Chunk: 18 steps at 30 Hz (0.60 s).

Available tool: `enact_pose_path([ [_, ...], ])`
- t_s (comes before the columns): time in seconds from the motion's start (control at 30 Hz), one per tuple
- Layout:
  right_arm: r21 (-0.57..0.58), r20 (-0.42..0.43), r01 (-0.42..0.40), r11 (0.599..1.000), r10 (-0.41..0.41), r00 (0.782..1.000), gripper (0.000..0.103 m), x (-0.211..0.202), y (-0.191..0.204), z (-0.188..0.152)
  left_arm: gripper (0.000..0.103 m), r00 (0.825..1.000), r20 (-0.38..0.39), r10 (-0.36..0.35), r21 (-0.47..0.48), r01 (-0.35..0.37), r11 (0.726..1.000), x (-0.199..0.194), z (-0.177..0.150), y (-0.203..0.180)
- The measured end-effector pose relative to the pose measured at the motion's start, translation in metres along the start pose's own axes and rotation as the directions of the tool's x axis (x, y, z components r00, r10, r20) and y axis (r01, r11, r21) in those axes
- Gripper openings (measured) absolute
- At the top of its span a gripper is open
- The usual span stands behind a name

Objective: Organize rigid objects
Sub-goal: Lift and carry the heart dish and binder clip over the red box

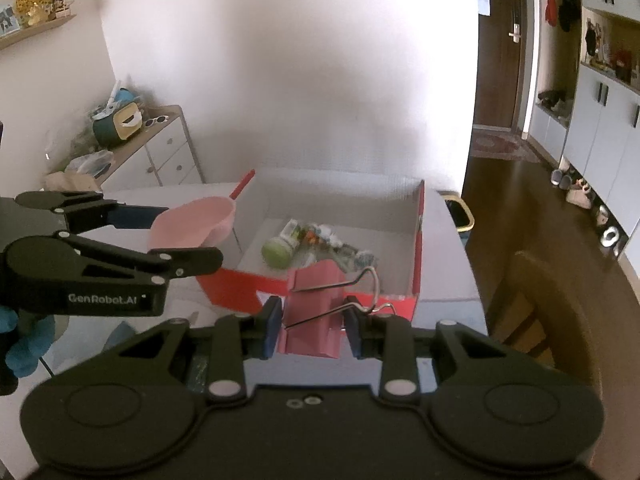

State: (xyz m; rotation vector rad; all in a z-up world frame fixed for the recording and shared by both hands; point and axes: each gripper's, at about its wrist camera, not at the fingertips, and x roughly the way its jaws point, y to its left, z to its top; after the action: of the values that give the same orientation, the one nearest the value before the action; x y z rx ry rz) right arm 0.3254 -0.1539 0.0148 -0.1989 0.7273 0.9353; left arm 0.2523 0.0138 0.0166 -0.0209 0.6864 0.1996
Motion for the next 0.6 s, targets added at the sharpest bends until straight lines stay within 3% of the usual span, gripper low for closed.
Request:
enact_pose_path([
  [0.6,-0.044,-0.018,0.049,0.998,-0.050,0.999,0.032,0.072,-0.013,0.053,0.071,0.998,-0.055,0.013,0.043,-0.010,0.999,0.065,0.036,0.043],
])
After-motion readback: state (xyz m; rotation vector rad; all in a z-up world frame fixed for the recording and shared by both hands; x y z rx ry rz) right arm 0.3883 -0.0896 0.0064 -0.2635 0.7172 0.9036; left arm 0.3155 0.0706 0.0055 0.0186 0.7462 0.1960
